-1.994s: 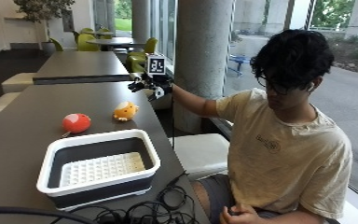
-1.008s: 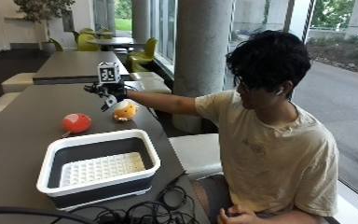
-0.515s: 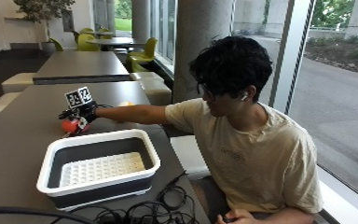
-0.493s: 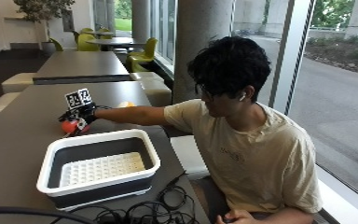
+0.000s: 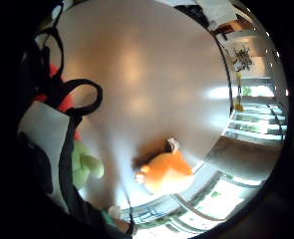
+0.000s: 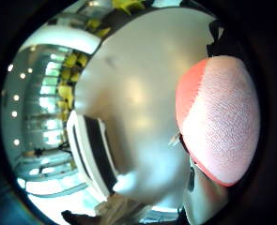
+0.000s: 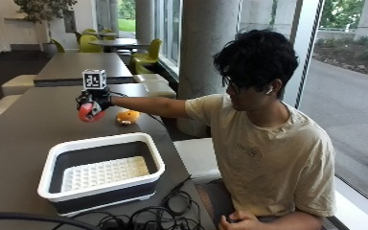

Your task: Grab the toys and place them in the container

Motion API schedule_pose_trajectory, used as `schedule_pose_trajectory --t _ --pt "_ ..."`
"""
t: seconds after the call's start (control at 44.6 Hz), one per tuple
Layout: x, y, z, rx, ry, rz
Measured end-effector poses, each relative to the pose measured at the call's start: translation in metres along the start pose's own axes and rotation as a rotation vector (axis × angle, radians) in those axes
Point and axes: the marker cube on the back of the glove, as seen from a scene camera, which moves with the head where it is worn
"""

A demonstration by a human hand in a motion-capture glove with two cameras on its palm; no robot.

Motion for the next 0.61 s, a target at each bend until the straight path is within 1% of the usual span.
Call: schedule_pose_trajectory --t 0.067,0.112,0.202,0.336,0.381,0.493,0.605 --pt "0.049 0.009 -0.019 0.036 -0.004 -0.041" --pt "0.057 0.019 -0.035 0.067 -0.001 -0.075" --pt "0.018 0.048 -0.066 0.119 -0.086 -0.155" --pt "-0.025 0.096 -0.111 0.14 0.052 -0.148" --pt "-0.04 0.11 -0.122 0.152 0.057 -0.16" --pt "-0.095 0.142 -0.141 0.2 -0.095 -0.267" --pt "-0.148 0.165 -0.158 0.23 -0.085 -0.39"
